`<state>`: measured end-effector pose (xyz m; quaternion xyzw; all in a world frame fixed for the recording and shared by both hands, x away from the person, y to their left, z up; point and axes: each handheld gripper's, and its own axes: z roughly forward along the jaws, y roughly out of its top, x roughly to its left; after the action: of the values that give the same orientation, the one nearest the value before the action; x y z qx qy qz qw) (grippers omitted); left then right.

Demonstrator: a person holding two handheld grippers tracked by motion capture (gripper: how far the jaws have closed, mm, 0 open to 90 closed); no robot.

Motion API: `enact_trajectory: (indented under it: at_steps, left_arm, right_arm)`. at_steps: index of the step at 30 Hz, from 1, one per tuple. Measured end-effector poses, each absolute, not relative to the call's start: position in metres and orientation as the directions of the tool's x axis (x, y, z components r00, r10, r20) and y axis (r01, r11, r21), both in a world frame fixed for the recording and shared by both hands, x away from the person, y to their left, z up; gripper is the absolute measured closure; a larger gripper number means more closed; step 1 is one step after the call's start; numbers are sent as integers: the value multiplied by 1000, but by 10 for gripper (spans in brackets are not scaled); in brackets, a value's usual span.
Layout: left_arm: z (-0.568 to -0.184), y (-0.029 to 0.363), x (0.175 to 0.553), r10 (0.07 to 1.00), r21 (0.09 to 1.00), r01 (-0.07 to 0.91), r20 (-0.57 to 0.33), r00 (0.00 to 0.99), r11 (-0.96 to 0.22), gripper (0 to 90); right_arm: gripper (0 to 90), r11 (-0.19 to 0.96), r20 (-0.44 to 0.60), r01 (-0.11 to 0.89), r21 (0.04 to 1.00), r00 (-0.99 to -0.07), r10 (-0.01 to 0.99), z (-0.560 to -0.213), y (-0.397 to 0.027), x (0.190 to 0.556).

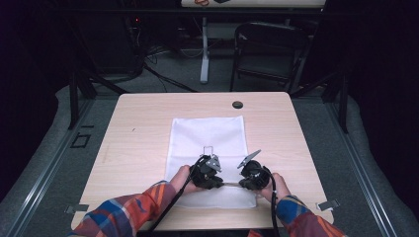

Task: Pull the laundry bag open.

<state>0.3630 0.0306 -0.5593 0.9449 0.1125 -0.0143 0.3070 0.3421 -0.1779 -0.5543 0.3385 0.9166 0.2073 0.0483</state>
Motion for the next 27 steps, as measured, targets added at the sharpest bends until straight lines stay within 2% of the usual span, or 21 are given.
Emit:
enact_trajectory:
  at_steps: [27]
  left_arm:
    - [-559, 43, 358, 212, 570, 236, -108, 971, -787, 815]
  right_arm:
    - [900, 688, 47, 596, 415, -769, 638, -554, -181, 343]
